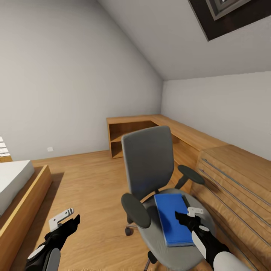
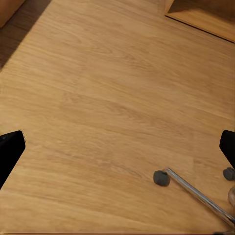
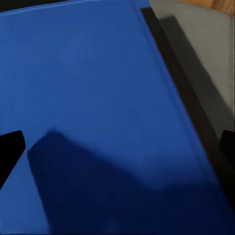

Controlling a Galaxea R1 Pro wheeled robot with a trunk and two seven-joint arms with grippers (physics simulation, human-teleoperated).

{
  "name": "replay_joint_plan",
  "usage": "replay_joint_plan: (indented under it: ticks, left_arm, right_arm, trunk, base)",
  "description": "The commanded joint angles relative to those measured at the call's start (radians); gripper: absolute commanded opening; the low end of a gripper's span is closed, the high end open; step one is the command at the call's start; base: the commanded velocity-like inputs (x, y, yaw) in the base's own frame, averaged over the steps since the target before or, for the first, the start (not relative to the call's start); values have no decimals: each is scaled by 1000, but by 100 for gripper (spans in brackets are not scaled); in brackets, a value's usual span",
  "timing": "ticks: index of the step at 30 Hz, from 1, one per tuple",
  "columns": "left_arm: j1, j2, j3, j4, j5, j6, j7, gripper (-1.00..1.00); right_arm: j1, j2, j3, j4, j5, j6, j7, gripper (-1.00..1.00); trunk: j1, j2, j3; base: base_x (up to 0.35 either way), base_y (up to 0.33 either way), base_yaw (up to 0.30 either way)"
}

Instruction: In the bedroom, organize the workspace by keeping the computer under the desk, ensuring the monitor is on the desk, placing the keyboard on the desk next to the monitor, placing the mouse on the desk next to the keyboard, moving the folder from the swivel chair onto the desk next to the mouse, stacking the notebook on top of the folder with the pen on top of the notebook, and positioning the swivel chair next to the desk.

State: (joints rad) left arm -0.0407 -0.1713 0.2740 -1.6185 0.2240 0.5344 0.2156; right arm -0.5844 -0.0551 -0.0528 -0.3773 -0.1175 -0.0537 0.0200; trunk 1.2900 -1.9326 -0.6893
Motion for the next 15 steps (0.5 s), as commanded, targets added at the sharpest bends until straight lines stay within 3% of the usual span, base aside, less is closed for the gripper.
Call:
replay_joint_plan:
  ticks: [1, 11, 15]
  left_arm:
    - [-1, -1, 0, -1, 11, 5, 7, 100]
    - [-1, 0, -1, -1, 11, 4, 6, 100]
    - [-1, 0, -1, -1, 11, 4, 6, 100]
  right_arm:
    - [0, 0, -2, 35, -11, -5, 2, 100]
    - [0, 0, -2, 35, -11, -6, 2, 100]
    - [0, 0, -2, 35, -11, -6, 2, 100]
  trunk:
    - [0, 0, -1]
    - [0, 0, -1]
    - [0, 0, -1]
  base:
    - [-257, 0, 0]
    - [-106, 0, 0]
    - [-245, 0, 0]
